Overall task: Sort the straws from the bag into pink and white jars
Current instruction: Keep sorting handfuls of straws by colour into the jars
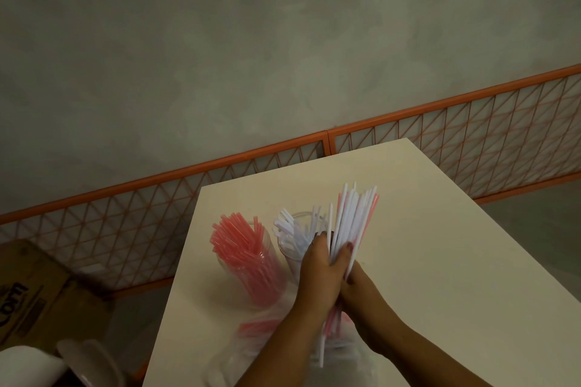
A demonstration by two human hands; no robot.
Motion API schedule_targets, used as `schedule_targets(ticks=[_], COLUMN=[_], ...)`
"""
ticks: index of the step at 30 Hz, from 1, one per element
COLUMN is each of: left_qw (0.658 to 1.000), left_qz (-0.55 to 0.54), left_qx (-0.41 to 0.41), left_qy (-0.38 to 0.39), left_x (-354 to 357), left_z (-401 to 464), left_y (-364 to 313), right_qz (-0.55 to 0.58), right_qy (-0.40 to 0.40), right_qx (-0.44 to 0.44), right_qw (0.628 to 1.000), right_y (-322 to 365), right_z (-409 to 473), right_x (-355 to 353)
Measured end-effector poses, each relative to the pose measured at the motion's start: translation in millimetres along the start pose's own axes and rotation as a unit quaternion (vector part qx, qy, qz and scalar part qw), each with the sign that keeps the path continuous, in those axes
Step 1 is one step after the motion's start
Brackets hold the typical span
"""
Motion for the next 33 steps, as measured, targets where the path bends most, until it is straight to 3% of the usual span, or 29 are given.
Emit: schedule_targets(ticks=[4,7,13,21,29,33], left_qw=[1.0,0.992,0.938,0.9,0.903,0.882], left_qz=[-0.007,-0.088,-0.287,-0.364,-0.365,-0.422], left_qx=[-0.022,-0.076,-0.153,-0.192,-0.207,-0.199], left_qy=[0.02,0.049,0.119,0.145,0.091,0.065], left_x=[0,-1,-4,-2,-11,-21], left_z=[0,2,8,13,23,36], left_y=[2,8,12,13,10,-6], right_qz=[-0.023,-0.028,0.044,0.064,0.019,-0.004], right_qy=[0.003,0.001,0.016,-0.002,0.02,0.019], right_qx=[-0.001,0.0,-0.023,-0.005,0.026,0.019], right_qw=[1.0,1.0,0.999,0.998,0.999,1.0], right_y=[3,3,8,6,4,9], right_z=[-1,-2,-3,-2,2,3], right_x=[-1,-2,-4,-18,-25,-28])
Point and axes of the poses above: each hand's wrist, its own z-axis towards the middle knuckle, its own x-axis out of the palm, y = z × x, the point moved 7 cm from there along z, towards the middle knuckle, and after that the axes turned 11 degrees about -x, right-handed, at the moved point
